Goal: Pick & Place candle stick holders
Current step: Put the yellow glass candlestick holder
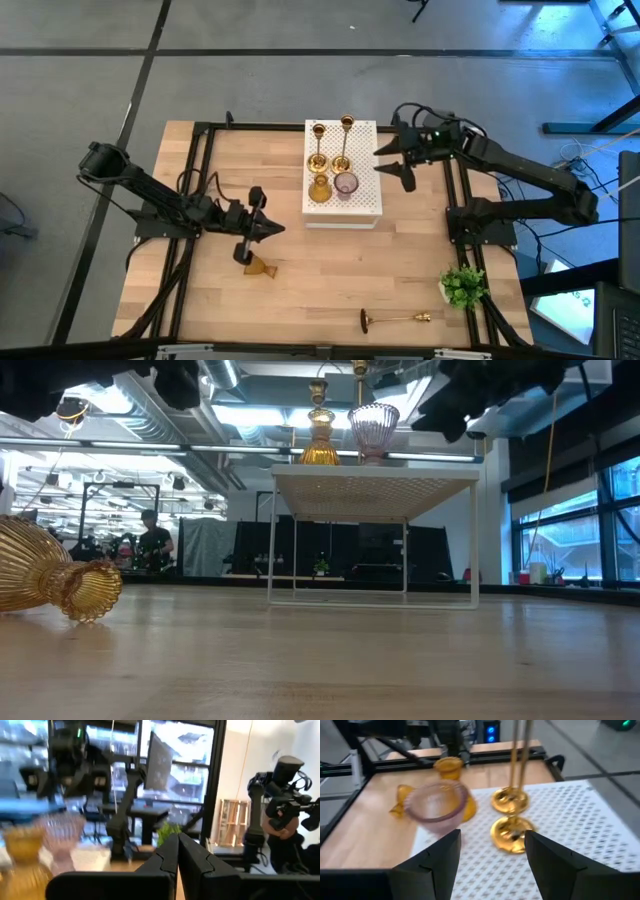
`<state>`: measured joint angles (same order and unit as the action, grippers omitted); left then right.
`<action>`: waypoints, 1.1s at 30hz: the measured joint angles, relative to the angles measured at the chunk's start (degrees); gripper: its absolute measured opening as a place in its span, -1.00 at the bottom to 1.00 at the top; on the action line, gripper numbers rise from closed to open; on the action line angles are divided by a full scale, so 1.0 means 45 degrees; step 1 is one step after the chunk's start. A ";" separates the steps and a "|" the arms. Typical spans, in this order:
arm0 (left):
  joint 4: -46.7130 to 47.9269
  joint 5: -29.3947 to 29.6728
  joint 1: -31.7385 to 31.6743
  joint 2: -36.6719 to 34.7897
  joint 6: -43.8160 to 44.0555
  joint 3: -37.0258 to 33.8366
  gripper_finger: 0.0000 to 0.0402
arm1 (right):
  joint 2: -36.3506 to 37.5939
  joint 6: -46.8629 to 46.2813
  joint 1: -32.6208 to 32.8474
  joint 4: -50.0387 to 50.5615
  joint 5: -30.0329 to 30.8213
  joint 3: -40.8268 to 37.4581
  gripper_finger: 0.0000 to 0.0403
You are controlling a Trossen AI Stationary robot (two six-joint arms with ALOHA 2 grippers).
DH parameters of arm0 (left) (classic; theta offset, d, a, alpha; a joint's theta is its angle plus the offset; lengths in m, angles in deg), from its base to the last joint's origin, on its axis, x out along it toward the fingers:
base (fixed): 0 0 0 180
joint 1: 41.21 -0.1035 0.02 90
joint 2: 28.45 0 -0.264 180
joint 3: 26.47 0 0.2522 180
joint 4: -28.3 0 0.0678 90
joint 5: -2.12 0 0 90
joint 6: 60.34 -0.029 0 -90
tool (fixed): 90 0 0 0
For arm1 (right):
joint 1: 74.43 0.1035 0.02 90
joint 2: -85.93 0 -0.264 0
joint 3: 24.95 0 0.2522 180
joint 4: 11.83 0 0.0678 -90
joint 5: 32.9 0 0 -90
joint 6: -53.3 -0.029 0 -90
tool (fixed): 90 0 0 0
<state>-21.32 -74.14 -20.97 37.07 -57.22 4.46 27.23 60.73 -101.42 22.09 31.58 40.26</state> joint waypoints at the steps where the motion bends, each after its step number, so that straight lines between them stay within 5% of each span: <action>1: 0.0253 0.0007 0.0035 0.0000 0.0398 0.0000 -0.99 | 0.0097 -0.0123 0.0140 0.0170 -0.0001 0.0000 0.10; 8: 0.0897 0.0032 0.0552 0.0000 0.3246 0.0000 -0.99 | 0.0377 -0.0621 0.1473 0.0965 -0.0015 -0.0001 0.10; 19: 0.1182 0.0464 0.2329 0.0227 0.4440 0.0089 -0.99 | 0.0373 -0.2946 0.4533 0.1298 0.0060 0.0003 0.10; 26: 0.1476 0.1017 0.3757 0.2128 0.5426 0.1362 -0.99 | 0.0368 -0.4715 0.7338 0.1079 0.1965 -0.0001 0.10; 33: 0.6670 0.0633 0.4352 0.3345 0.8298 0.3690 -0.99 | 0.0368 -0.5042 0.8975 0.0388 0.2193 -0.0001 0.10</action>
<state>8.69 -71.30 -1.39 52.12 -19.88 21.06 28.89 38.04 -61.03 23.83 41.45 40.25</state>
